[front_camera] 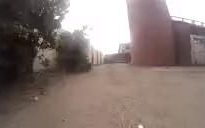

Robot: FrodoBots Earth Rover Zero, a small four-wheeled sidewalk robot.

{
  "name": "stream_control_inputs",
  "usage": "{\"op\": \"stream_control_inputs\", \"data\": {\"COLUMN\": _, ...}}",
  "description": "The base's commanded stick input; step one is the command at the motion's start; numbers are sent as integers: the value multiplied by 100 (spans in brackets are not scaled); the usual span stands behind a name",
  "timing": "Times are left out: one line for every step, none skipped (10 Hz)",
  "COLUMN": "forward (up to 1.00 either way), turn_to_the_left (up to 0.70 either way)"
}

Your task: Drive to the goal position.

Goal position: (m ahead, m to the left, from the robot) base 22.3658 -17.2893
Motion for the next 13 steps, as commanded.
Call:
{"op": "stream_control_inputs", "data": {"forward": 70, "turn_to_the_left": 0}}
{"op": "stream_control_inputs", "data": {"forward": 70, "turn_to_the_left": 0}}
{"op": "stream_control_inputs", "data": {"forward": 70, "turn_to_the_left": 0}}
{"op": "stream_control_inputs", "data": {"forward": 70, "turn_to_the_left": 0}}
{"op": "stream_control_inputs", "data": {"forward": 70, "turn_to_the_left": 0}}
{"op": "stream_control_inputs", "data": {"forward": 70, "turn_to_the_left": 0}}
{"op": "stream_control_inputs", "data": {"forward": 70, "turn_to_the_left": 0}}
{"op": "stream_control_inputs", "data": {"forward": 70, "turn_to_the_left": 0}}
{"op": "stream_control_inputs", "data": {"forward": 70, "turn_to_the_left": 0}}
{"op": "stream_control_inputs", "data": {"forward": 70, "turn_to_the_left": 0}}
{"op": "stream_control_inputs", "data": {"forward": 70, "turn_to_the_left": 0}}
{"op": "stream_control_inputs", "data": {"forward": 70, "turn_to_the_left": 0}}
{"op": "stream_control_inputs", "data": {"forward": 70, "turn_to_the_left": 0}}
